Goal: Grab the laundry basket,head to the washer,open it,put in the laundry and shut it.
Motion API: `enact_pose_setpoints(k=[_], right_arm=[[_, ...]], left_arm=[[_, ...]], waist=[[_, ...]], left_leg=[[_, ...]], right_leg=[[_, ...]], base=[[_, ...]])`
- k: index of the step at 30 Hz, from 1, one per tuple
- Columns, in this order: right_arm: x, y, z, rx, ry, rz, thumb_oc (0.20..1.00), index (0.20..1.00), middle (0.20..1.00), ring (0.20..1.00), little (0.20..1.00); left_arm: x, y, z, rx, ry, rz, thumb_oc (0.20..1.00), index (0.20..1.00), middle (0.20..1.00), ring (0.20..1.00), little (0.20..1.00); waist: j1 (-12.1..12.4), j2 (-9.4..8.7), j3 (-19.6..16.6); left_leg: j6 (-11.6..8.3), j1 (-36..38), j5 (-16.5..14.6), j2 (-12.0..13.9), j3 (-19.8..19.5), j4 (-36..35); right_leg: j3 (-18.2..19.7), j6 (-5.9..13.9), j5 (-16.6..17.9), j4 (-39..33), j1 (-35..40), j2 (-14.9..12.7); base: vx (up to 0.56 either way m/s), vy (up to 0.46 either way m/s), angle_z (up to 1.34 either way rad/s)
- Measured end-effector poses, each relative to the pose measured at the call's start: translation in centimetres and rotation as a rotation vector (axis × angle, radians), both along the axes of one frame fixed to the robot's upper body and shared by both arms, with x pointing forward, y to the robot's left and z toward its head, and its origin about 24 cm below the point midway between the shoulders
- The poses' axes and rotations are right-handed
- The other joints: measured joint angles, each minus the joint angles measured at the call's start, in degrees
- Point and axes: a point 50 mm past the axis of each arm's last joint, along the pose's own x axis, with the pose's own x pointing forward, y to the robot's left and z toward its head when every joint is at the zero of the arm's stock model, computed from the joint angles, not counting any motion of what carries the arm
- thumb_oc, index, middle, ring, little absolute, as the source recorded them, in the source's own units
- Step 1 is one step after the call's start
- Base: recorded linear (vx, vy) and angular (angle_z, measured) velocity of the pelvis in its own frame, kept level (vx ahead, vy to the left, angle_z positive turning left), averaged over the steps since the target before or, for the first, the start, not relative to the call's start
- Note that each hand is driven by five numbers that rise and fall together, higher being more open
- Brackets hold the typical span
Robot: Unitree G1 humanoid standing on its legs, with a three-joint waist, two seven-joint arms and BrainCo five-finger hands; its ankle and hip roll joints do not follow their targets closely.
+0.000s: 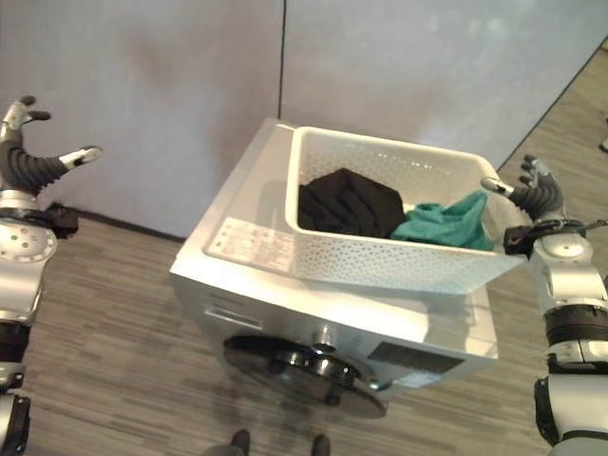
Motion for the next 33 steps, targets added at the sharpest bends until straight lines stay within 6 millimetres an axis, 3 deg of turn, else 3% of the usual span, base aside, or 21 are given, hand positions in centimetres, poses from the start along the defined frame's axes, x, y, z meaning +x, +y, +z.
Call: enact_pose_setpoints(k=[4, 8, 11, 13, 14, 18, 19, 21, 24, 26, 29, 30, 31, 32, 33], right_arm=[[-3.1, -1.9, 0.0, 0.058, -0.132, -0.079, 1.0, 1.0, 1.0, 1.0, 1.0], [-6.0, -3.0, -1.3, 0.059, -0.166, -0.135, 1.0, 1.0, 1.0, 1.0, 1.0], [-10.2, -4.5, -3.4, 0.072, -0.155, -0.234, 1.0, 1.0, 1.0, 1.0, 1.0], [-14.0, -5.7, -5.1, 0.004, -0.075, -0.329, 1.0, 1.0, 1.0, 1.0, 1.0], [-15.8, -6.2, -6.6, 0.001, -0.017, -0.386, 1.0, 1.0, 1.0, 1.0, 1.0], [-19.5, -5.3, -10.9, -0.003, 0.181, -0.406, 1.0, 1.0, 1.0, 1.0, 1.0], [-20.7, -4.9, -12.4, 0.016, 0.258, -0.404, 1.0, 1.0, 1.0, 1.0, 1.0], [-21.8, -4.5, -13.8, 0.049, 0.332, -0.393, 1.0, 1.0, 1.0, 1.0, 1.0], [-22.4, -3.9, -15.2, 0.082, 0.423, -0.332, 1.0, 1.0, 1.0, 1.0, 1.0], [-22.0, -3.8, -15.8, 0.095, 0.453, -0.312, 1.0, 1.0, 1.0, 1.0, 1.0], [-21.5, -3.8, -16.2, 0.096, 0.473, -0.298, 1.0, 1.0, 1.0, 1.0, 1.0], [-21.1, -3.8, -16.3, 0.072, 0.506, -0.274, 1.0, 1.0, 1.0, 1.0, 1.0], [-21.0, -3.8, -16.3, 0.064, 0.516, -0.262, 1.0, 1.0, 1.0, 1.0, 1.0], [-19.4, -3.1, -16.4, 0.071, 0.491, -0.225, 1.0, 1.0, 1.0, 1.0, 1.0], [-18.4, -2.5, -16.3, 0.073, 0.476, -0.193, 1.0, 1.0, 1.0, 1.0, 1.0]], left_arm=[[-3.3, 2.7, -2.6, -0.015, 0.047, 0.104, 1.0, 1.0, 1.0, 1.0, 1.0], [-5.9, 3.7, -4.0, -0.033, 0.041, 0.149, 1.0, 1.0, 1.0, 1.0, 1.0], [-9.5, 5.0, -6.8, -0.098, 0.076, 0.233, 1.0, 1.0, 1.0, 1.0, 1.0], [-12.6, 5.9, -9.4, -0.146, 0.14, 0.306, 1.0, 1.0, 1.0, 1.0, 1.0], [-14.6, 6.4, -11.6, -0.194, 0.213, 0.359, 1.0, 1.0, 1.0, 1.0, 1.0], [-17.9, 5.8, -16.0, -0.294, 0.37, 0.391, 1.0, 1.0, 1.0, 1.0, 1.0], [-19.1, 5.6, -17.8, -0.346, 0.446, 0.409, 1.0, 1.0, 1.0, 1.0, 1.0], [-20.6, 5.4, -20.3, -0.43, 0.548, 0.428, 1.0, 1.0, 1.0, 1.0, 1.0], [-21.4, 3.9, -23.2, -0.512, 0.678, 0.375, 1.0, 1.0, 1.0, 1.0, 1.0], [-20.7, 3.0, -24.5, -0.542, 0.736, 0.32, 1.0, 1.0, 1.0, 1.0, 1.0], [-18.7, 2.0, -25.2, -0.592, 0.729, 0.255, 1.0, 1.0, 1.0, 1.0, 1.0], [-15.8, 1.1, -25.2, -0.583, 0.73, 0.178, 1.0, 1.0, 1.0, 1.0, 1.0], [-14.6, 0.8, -24.9, -0.572, 0.721, 0.147, 1.0, 1.0, 1.0, 1.0, 1.0], [-13.4, 0.7, -24.3, -0.559, 0.694, 0.122, 1.0, 1.0, 1.0, 1.0, 1.0], [-13.2, 0.7, -24.2, -0.557, 0.693, 0.12, 1.0, 1.0, 1.0, 1.0, 1.0]], waist=[[-0.02, 0.84, 0.57], [-0.14, 1.35, 0.94], [-0.03, 2.17, 1.49], [-0.14, 2.62, 1.81], [-0.26, 2.75, 1.9], [-0.45, 2.06, 2.15], [-0.46, 1.91, 2.2], [-0.75, 2.16, 2.3], [-1.13, 2.48, 2.14], [-1.52, 2.39, 2.39], [-1.63, 2.48, 2.63], [-2.37, 2.68, 3.62], [-3.21, 2.46, 4.42], [-3.77, 1.52, 5.62], [-3.74, 0.91, 5.75]], left_leg=[[-0.05, 0.81, 0.05, 0.38, 0.18, -1.27], [-0.21, 1.94, 0.28, 0.53, 0.24, -2.38], [-0.2, 3.0, 0.33, 0.5, 0.26, -3.33], [-0.21, 2.97, 0.31, 0.53, 0.21, -3.55], [-0.2, 3.55, 0.41, 0.52, 0.4, -3.97], [-0.48, 3.6, 0.03, 0.35, 0.27, -4.06], [-0.85, 3.5, -0.22, 0.6, 0.29, -3.95], [-0.93, 3.03, -0.62, 1.15, 0.26, -3.32], [-1.94, 0.55, -1.0, 2.1, 0.09, -0.41], [-2.33, -0.66, -1.25, 2.88, -0.21, 1.24], [-3.32, -1.83, -0.84, 3.51, -1.44, 2.17], [-4.03, -3.51, 1.19, 3.73, -1.22, 2.05], [-3.62, -3.74, 0.51, 4.64, 0.6, 1.97], [-2.53, -5.65, -1.59, 6.74, 6.12, 8.51], [-2.89, -7.49, -2.99, 8.11, 8.17, 14.8]], right_leg=[[0.11, -0.01, 0.0, 0.0, -0.02, 0.35], [0.1, -0.01, -0.01, -0.01, 0.43, 0.48], [0.07, -0.02, -0.05, -0.06, 1.0, 0.46], [0.07, 0.05, -0.1, -0.06, 0.93, 0.49], [0.2, 0.19, -0.27, -0.04, 1.24, 0.54], [0.41, 0.62, -2.21, -0.11, 1.69, 0.31], [0.74, 0.69, -2.65, -0.19, 1.67, 0.49], [0.88, 0.48, -2.97, -0.19, 1.65, 0.98], [0.92, -0.01, -2.61, -0.07, 0.71, 2.14], [0.37, -0.62, -2.1, -0.07, 0.58, 2.92], [-0.95, -0.98, -2.0, -0.04, 0.6, 3.7], [-3.96, -1.85, -1.47, 0.0, 0.59, 3.76], [-4.88, -2.45, -1.51, -0.01, 0.59, 3.53], [-6.13, -4.34, -0.66, 0.44, -0.89, 2.84], [-5.85, -4.78, -0.35, 0.57, -1.66, 2.43]], base=[[0.01, 0.001, -0.05], [0.0, -0.017, 0.0], [-0.02, -0.058, 0.0], [-0.01, -0.08, -0.01], [-0.1, -0.102, -0.03], [-0.05, -0.106, 0.01], [-0.08, -0.091, -0.02], [-0.14, -0.127, 0.0], [-0.16, -0.129, 0.01], [-0.24, -0.143, 0.1], [-0.28, -0.037, 0.37], [-0.35, 0.051, 0.84], [-0.27, 0.08, 0.83], [-0.2, 0.129, 0.27], [-0.14, 0.17, 0.0]])
